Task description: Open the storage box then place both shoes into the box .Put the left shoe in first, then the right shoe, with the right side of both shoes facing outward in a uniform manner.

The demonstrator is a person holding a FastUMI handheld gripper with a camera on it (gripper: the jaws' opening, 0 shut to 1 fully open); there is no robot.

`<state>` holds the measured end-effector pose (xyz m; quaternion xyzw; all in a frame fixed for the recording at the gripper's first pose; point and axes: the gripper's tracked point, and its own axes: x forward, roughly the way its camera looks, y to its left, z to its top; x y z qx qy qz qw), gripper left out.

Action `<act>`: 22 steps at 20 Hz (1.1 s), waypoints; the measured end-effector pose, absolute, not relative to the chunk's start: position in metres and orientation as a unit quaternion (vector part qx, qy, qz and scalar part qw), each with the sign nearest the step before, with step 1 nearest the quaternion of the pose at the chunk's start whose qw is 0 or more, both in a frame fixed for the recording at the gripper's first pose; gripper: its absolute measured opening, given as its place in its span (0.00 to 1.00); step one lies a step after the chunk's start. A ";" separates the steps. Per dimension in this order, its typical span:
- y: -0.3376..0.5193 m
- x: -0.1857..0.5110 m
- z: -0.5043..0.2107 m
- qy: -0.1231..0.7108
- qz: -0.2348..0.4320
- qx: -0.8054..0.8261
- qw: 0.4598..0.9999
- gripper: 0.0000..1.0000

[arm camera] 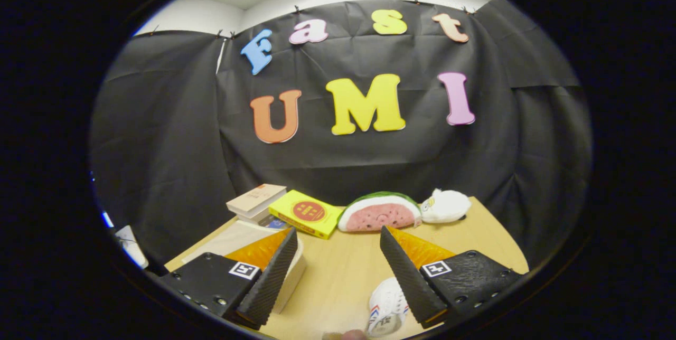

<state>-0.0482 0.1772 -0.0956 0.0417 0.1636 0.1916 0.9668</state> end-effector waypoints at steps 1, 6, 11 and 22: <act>0.187 -0.052 -0.106 0.175 0.201 0.043 0.963 0.95; 0.234 -0.065 -0.152 0.247 0.243 0.070 0.935 0.95; 0.272 -0.076 -0.190 0.323 0.274 0.117 0.898 0.95; 0.313 -0.081 -0.242 0.431 0.288 0.225 0.825 0.96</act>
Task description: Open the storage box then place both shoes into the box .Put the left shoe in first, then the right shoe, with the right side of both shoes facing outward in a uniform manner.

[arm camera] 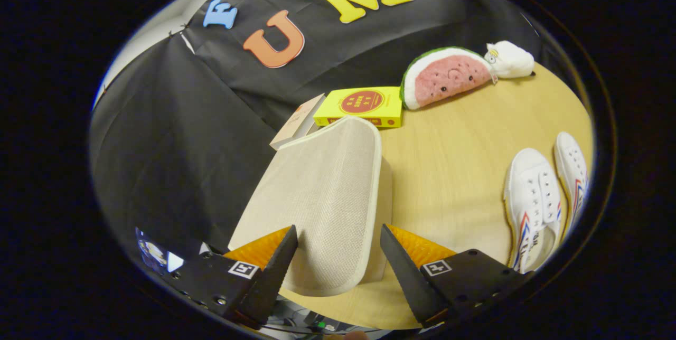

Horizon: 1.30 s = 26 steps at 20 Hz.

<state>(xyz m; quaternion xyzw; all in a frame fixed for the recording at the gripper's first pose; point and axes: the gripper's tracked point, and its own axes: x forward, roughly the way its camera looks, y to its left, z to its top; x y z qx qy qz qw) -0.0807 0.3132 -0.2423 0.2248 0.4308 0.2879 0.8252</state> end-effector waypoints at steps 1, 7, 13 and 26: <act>0.318 -0.080 -0.245 0.440 0.290 0.239 0.816 0.96; 0.318 -0.077 -0.240 0.469 0.291 0.253 0.795 0.88; 0.290 -0.066 -0.209 0.448 0.282 0.264 0.807 0.25; 0.346 -0.085 -0.076 0.381 0.339 0.166 0.844 0.00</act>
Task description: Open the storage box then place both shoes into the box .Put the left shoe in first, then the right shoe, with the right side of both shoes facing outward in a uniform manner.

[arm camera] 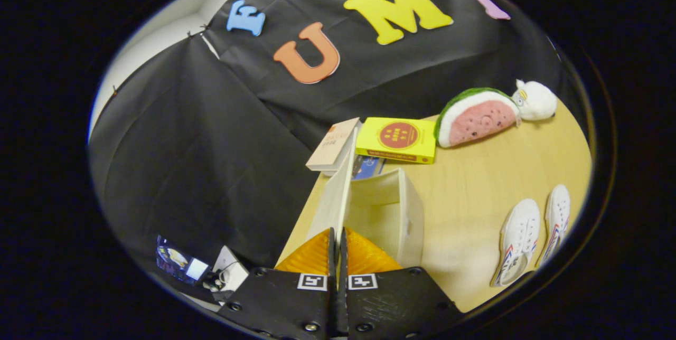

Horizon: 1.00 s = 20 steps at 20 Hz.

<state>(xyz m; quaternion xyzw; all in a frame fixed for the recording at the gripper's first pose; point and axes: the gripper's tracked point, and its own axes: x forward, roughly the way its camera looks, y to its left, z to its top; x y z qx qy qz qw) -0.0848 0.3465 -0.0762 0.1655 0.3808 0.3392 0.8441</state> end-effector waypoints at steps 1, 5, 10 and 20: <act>0.358 -0.088 -0.067 0.374 0.348 0.155 0.845 0.00; 0.404 -0.107 -0.036 0.353 0.380 0.136 0.844 0.00; 0.466 -0.134 -0.016 0.327 0.420 0.110 0.839 0.08; 0.502 -0.155 0.004 0.262 0.459 0.068 0.846 0.78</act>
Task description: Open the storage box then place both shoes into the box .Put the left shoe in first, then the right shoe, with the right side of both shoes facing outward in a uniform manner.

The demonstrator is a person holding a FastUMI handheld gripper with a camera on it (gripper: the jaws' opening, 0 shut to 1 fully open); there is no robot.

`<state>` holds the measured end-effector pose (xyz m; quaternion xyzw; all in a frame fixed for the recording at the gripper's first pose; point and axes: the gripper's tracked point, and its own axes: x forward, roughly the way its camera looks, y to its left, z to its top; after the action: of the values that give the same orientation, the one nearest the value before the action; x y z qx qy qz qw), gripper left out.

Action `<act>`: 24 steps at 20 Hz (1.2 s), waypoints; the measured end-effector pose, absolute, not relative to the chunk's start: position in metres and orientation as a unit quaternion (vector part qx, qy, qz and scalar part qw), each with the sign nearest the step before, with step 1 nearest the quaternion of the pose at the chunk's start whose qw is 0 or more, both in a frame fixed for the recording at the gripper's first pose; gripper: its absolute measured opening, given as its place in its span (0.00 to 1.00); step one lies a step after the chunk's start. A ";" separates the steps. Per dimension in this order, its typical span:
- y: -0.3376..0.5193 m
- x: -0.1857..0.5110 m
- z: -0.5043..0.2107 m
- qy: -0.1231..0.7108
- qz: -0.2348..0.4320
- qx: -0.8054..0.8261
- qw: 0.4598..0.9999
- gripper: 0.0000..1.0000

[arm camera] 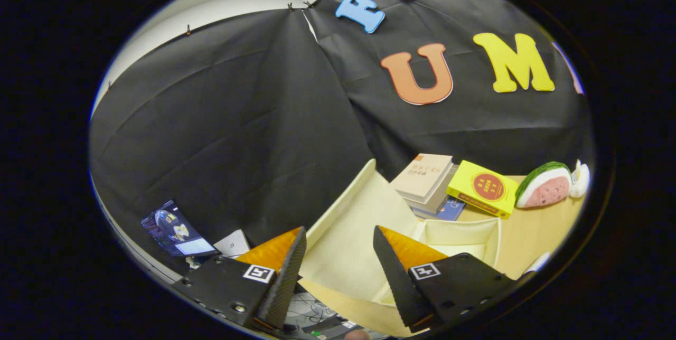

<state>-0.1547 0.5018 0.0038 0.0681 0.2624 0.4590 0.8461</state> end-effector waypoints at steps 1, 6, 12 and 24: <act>0.497 -0.153 0.004 0.258 0.453 0.068 0.850 0.78; 0.452 -0.127 0.001 0.239 0.404 0.062 0.881 0.90; 0.366 -0.094 -0.001 0.200 0.329 0.033 0.923 0.95; 0.096 -0.060 -0.065 0.195 0.156 0.006 0.968 0.96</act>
<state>-0.0596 0.0957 -0.0655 0.0060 0.1951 0.1562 0.9683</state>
